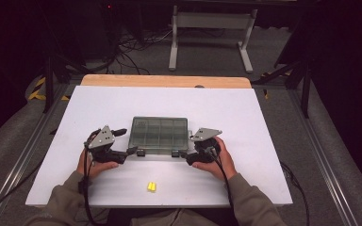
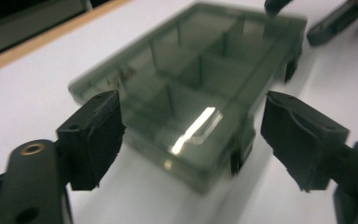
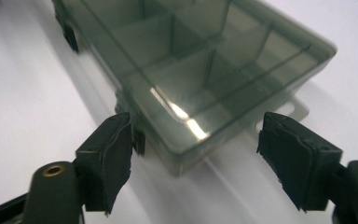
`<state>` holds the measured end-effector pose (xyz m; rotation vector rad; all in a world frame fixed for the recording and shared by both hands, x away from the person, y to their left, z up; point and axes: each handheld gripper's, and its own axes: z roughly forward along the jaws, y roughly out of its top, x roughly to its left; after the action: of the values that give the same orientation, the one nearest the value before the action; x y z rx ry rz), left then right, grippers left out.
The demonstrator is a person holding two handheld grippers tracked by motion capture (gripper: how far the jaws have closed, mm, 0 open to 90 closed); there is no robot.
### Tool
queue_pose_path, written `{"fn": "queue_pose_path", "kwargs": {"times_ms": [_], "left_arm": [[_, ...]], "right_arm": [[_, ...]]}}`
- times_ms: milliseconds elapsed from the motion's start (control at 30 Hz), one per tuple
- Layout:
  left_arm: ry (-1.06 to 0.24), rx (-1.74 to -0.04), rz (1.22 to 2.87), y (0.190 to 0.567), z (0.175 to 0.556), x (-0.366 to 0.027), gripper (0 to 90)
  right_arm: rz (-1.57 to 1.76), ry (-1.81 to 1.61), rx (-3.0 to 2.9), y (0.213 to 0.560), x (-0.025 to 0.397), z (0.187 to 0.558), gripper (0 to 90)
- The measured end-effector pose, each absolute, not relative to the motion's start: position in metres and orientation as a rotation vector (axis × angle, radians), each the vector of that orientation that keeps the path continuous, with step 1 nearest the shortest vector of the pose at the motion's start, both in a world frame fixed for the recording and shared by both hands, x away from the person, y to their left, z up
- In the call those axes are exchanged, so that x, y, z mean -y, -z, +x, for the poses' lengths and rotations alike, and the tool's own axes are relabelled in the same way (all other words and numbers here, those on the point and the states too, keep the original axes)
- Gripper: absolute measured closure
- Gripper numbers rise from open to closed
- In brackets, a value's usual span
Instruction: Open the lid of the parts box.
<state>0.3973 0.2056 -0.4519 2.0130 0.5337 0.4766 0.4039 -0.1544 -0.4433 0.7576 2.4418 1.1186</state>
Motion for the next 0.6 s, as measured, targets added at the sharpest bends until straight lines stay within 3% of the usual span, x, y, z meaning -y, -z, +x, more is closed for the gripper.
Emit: {"fn": "queue_pose_path", "kwargs": {"times_ms": [133, 233, 600], "left_arm": [[-0.434, -0.564, 2.073, 0.463, 0.395, -0.217, 36.3], [-0.432, -0.577, 2.117, 0.465, 0.397, -0.217, 46.1], [-0.388, -0.573, 2.218, 0.472, 0.403, -0.204, 62.1]], "right_arm": [[0.751, -1.104, -2.479, 0.447, 0.160, 0.402, 47.7], [0.746, -1.119, -2.484, 0.447, 0.161, 0.401, 53.7], [0.744, -1.110, -2.494, 0.448, 0.161, 0.401, 55.2]]}}
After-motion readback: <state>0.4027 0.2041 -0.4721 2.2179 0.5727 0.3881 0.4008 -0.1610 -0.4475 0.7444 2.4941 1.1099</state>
